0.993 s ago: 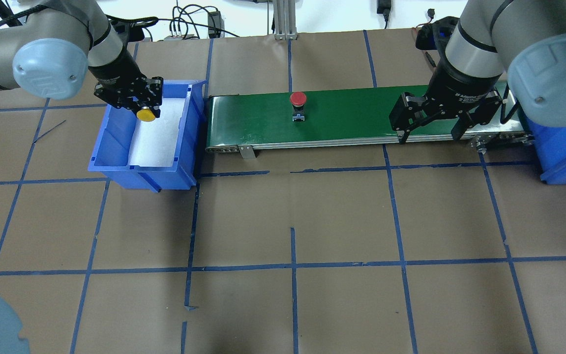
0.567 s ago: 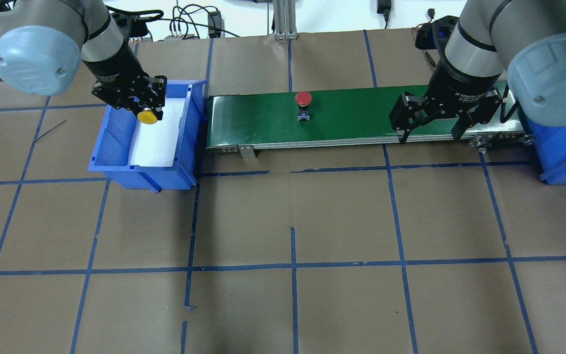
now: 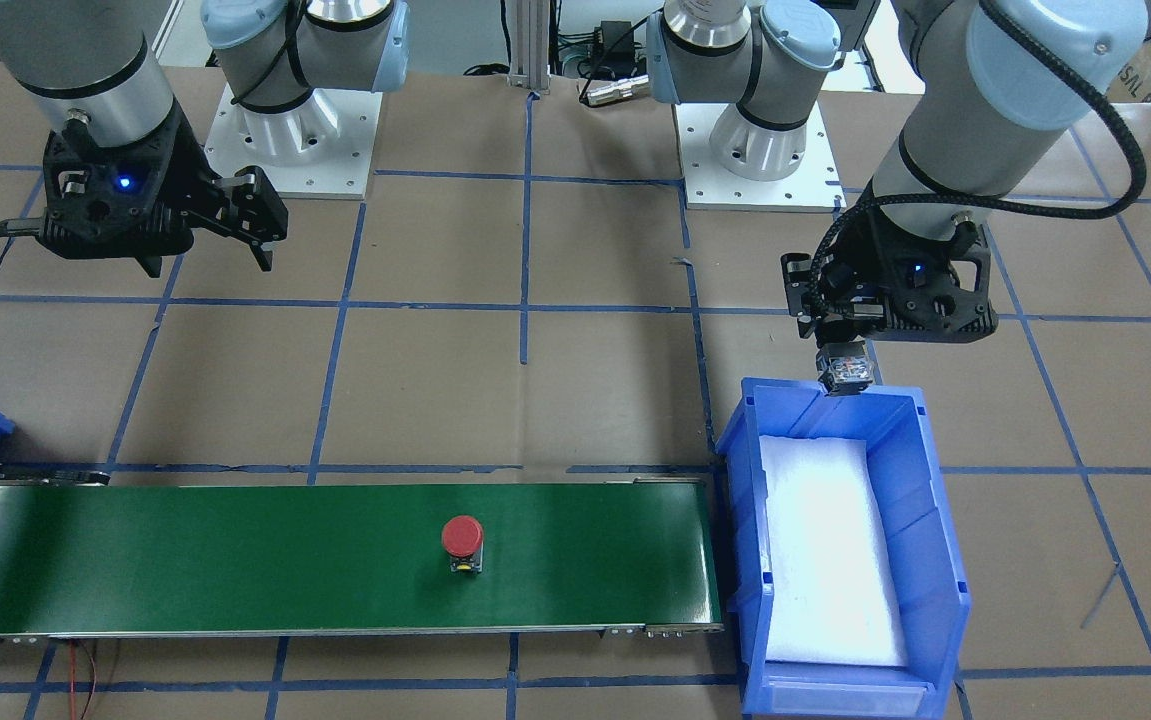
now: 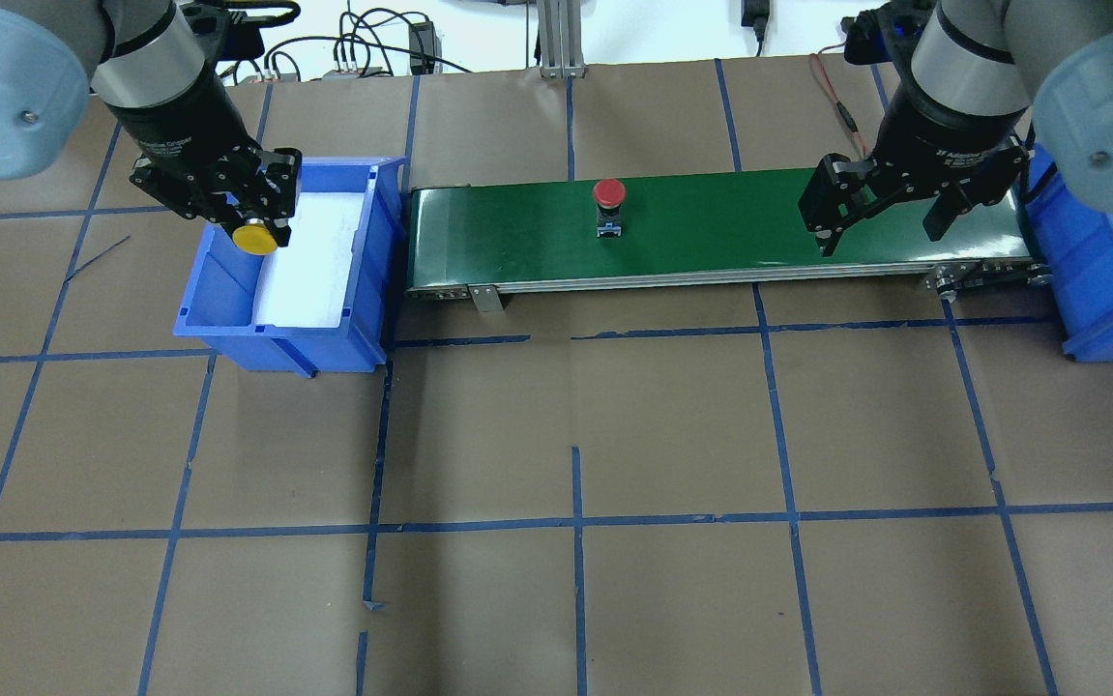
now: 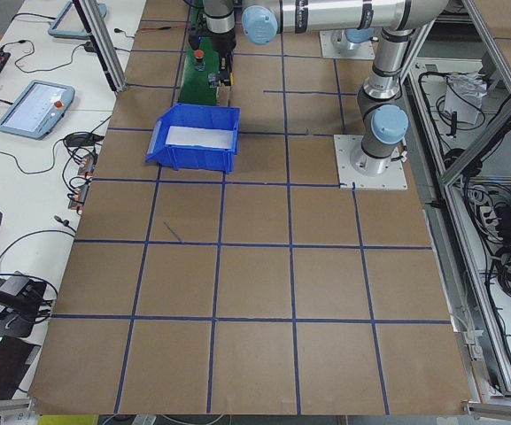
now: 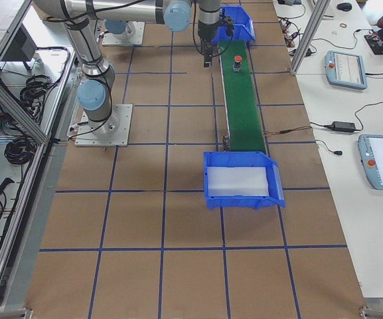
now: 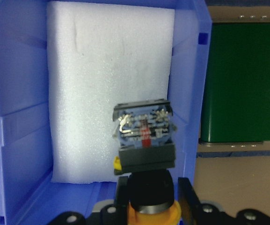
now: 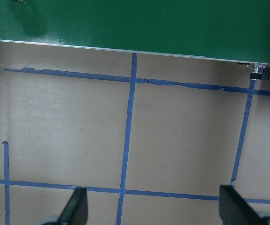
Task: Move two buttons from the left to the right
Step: 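Lift the yellow button and carry it toward the conveyor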
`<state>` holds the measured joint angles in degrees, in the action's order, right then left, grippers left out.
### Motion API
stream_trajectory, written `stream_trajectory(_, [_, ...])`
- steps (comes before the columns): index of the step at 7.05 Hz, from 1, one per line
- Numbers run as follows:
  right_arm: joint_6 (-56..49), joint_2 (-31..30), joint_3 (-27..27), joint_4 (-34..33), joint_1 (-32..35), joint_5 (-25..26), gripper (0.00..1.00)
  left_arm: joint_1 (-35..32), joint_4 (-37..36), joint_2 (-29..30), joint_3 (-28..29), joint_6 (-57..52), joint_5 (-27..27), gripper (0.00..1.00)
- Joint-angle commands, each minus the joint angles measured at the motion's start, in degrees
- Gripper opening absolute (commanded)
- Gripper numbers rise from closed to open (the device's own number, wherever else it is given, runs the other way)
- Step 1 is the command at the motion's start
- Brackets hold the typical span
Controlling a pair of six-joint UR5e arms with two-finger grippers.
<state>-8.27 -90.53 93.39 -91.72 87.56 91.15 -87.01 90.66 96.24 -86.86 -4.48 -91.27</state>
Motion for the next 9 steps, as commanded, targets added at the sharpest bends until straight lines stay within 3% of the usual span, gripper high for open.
stream_trajectory(1, [0.36, -0.09, -0.22, 0.05, -0.38, -0.97, 1.0, -0.18, 1.1, -1.49, 0.03, 0.0, 0.91, 0.31])
stream_trajectory(2, [0.44, -0.18, -0.22, 0.05, -0.38, -1.15, 1.0, 0.08, 1.01, -1.41, 0.11, 0.0, 3.01, 0.31])
stream_trajectory(5, [0.53, -0.18, -0.22, -0.21, -0.38, -0.97, 1.0, 0.61, 0.49, -1.76, 0.11, -0.7, 1.37, 0.31])
stream_trajectory(9, [0.53, -0.18, -0.14, 0.05, -0.38, -0.97, 1.0, -6.05, -3.54, -2.2, 0.03, -0.09, 2.93, 0.31])
